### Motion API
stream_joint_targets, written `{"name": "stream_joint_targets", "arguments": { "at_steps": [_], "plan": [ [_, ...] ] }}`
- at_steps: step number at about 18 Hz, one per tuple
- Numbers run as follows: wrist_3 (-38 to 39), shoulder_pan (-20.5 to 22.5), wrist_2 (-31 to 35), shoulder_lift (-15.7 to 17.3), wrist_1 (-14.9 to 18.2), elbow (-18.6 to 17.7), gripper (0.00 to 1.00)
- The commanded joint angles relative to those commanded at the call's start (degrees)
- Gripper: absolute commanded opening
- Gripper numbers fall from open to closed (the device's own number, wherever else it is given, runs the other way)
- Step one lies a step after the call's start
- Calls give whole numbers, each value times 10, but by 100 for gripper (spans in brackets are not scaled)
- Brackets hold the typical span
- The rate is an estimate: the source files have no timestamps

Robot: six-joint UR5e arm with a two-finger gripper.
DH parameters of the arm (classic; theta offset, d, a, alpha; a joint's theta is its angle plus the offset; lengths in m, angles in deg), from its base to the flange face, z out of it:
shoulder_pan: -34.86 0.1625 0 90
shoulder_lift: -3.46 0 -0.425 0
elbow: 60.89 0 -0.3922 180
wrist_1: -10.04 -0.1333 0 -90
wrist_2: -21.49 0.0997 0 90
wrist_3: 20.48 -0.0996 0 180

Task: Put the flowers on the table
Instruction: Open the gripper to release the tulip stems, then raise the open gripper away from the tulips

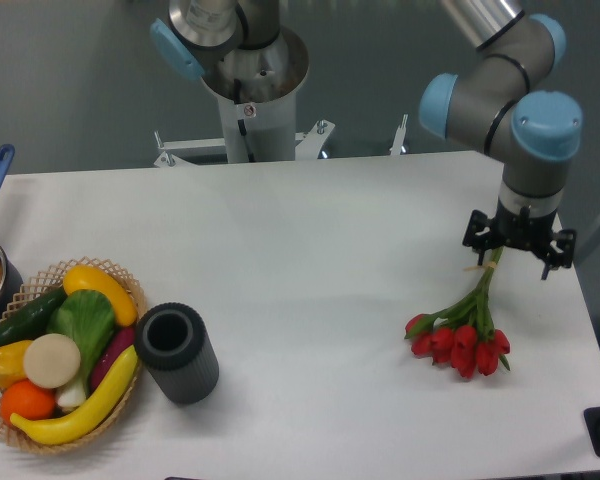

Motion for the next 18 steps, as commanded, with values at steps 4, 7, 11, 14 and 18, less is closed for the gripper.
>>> {"name": "stream_joint_targets", "arguments": {
  "at_steps": [4, 7, 11, 14, 18],
  "plan": [
    [-103, 17, -1, 1, 0, -7, 100],
    [-110, 18, -1, 1, -2, -7, 100],
    [-109, 18, -1, 1, -4, -7, 100],
    [-108, 18, 0, 0, -4, -8, 100],
    [-108, 19, 0, 0, -4, -8, 100]
  ]
}}
